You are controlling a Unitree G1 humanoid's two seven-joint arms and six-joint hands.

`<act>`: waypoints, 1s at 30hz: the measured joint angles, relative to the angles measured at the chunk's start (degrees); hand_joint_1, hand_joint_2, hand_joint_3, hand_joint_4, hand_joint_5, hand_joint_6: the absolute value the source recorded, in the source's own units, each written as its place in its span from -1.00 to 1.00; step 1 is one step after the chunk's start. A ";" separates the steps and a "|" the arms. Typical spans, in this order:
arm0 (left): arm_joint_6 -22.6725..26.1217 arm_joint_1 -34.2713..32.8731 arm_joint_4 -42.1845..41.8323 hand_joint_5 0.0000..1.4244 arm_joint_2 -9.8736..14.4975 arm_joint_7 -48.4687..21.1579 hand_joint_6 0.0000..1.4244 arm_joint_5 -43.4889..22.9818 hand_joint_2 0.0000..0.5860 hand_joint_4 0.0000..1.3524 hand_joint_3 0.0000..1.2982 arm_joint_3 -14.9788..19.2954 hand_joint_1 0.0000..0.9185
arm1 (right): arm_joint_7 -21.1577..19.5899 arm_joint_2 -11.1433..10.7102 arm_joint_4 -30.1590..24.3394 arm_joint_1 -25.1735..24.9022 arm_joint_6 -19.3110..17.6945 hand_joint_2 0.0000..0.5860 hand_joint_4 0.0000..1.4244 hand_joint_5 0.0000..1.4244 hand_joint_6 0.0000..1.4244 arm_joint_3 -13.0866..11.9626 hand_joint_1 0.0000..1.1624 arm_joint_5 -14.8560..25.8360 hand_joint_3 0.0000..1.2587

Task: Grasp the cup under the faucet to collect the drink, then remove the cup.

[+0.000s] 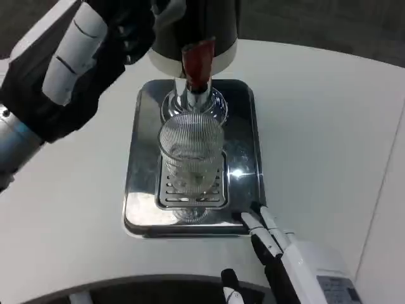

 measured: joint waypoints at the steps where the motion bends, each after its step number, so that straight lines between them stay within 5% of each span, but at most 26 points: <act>1: 0.00 -0.30 0.27 -0.96 -0.01 -0.33 -1.00 0.88 -0.35 -1.00 -1.00 -0.28 -1.00 | 0.00 0.01 -0.01 0.01 0.00 0.66 -0.95 -0.86 -0.56 0.00 -0.36 0.01 -0.79; 13: -4.85 -4.16 8.14 -0.93 -0.71 -4.08 -0.98 9.41 -0.36 -1.00 -0.98 -4.09 -1.00 | 0.00 0.22 -0.20 0.38 0.00 0.66 -0.95 -0.86 -0.54 -0.91 -0.37 0.48 -0.79; 30: -9.23 -6.15 12.06 -0.89 -2.49 -9.31 -0.95 10.34 -0.36 -1.00 -0.95 -5.98 -1.00 | 0.00 0.75 -0.34 0.60 0.00 0.66 -0.97 -0.86 -0.54 -1.65 -0.38 1.05 -0.79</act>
